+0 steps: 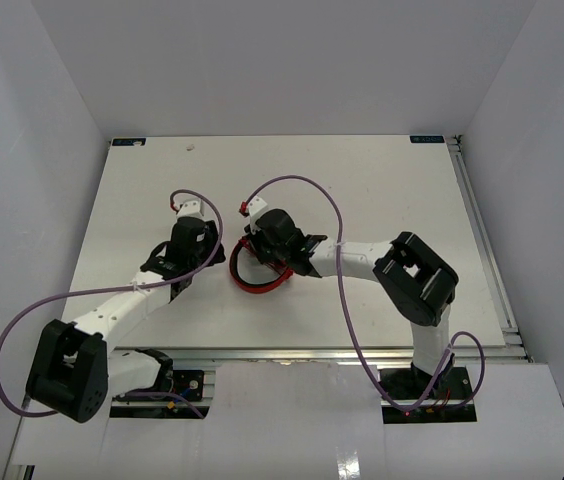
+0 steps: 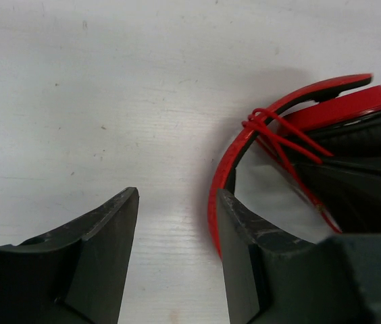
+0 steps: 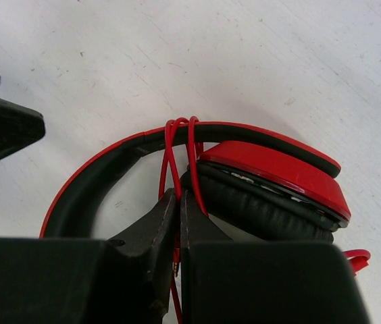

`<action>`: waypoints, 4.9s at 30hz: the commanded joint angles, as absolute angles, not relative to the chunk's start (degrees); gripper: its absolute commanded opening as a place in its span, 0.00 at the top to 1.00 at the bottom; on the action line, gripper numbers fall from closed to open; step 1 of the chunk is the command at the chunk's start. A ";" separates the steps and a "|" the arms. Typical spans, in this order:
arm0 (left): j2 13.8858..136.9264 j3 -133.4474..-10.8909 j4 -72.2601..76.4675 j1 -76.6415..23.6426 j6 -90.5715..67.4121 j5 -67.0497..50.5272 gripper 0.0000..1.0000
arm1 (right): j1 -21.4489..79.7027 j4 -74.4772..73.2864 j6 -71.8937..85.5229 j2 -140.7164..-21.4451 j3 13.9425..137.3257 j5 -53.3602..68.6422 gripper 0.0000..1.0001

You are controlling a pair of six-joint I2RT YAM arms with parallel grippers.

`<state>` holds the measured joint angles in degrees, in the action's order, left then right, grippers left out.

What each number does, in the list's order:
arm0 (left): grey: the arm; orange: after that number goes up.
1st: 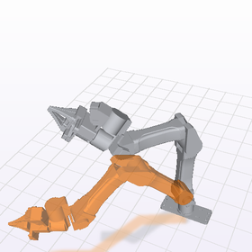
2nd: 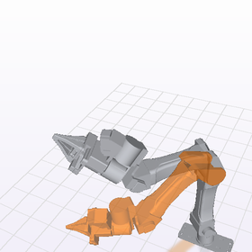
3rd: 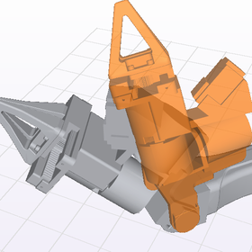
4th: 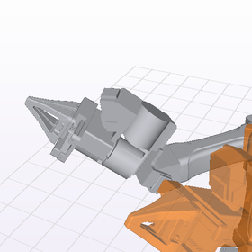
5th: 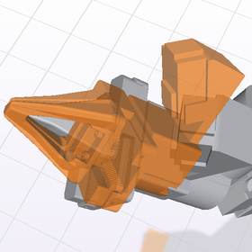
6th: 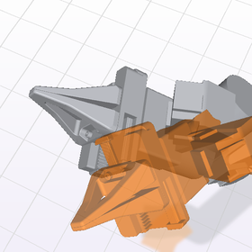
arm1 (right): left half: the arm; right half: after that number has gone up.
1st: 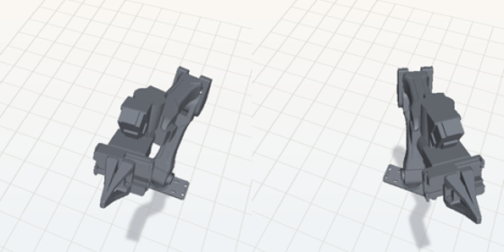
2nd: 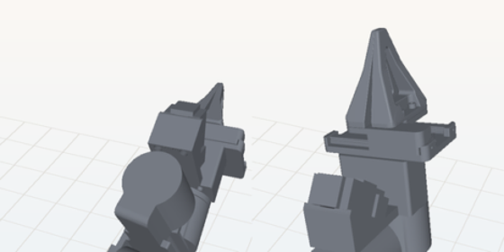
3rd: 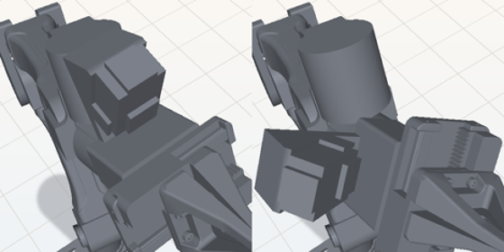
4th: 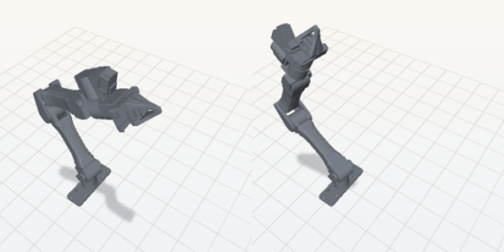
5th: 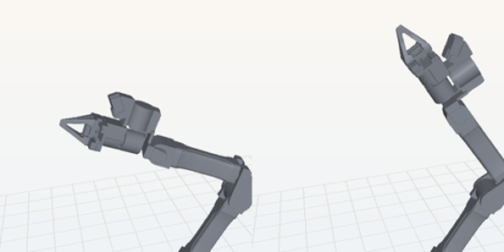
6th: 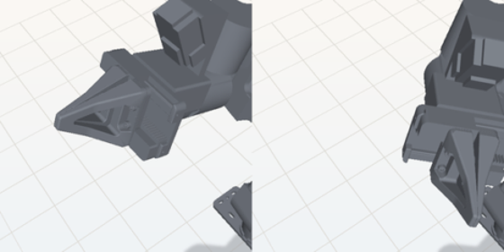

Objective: Wrap the headphones

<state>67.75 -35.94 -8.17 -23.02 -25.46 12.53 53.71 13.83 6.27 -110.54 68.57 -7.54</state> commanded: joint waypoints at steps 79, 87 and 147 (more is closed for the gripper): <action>79.95 -48.06 -10.00 -24.10 -32.69 13.81 0.37 | 55.46 9.72 3.17 -98.27 65.88 -22.12 0.44; 83.46 -48.71 -9.20 -21.24 -32.51 9.76 0.54 | 55.46 8.41 4.60 -92.01 59.59 -25.87 0.43; 104.52 -64.85 -13.59 -18.12 -25.53 23.93 1.00 | 52.63 16.92 10.19 -97.70 48.22 -30.15 0.37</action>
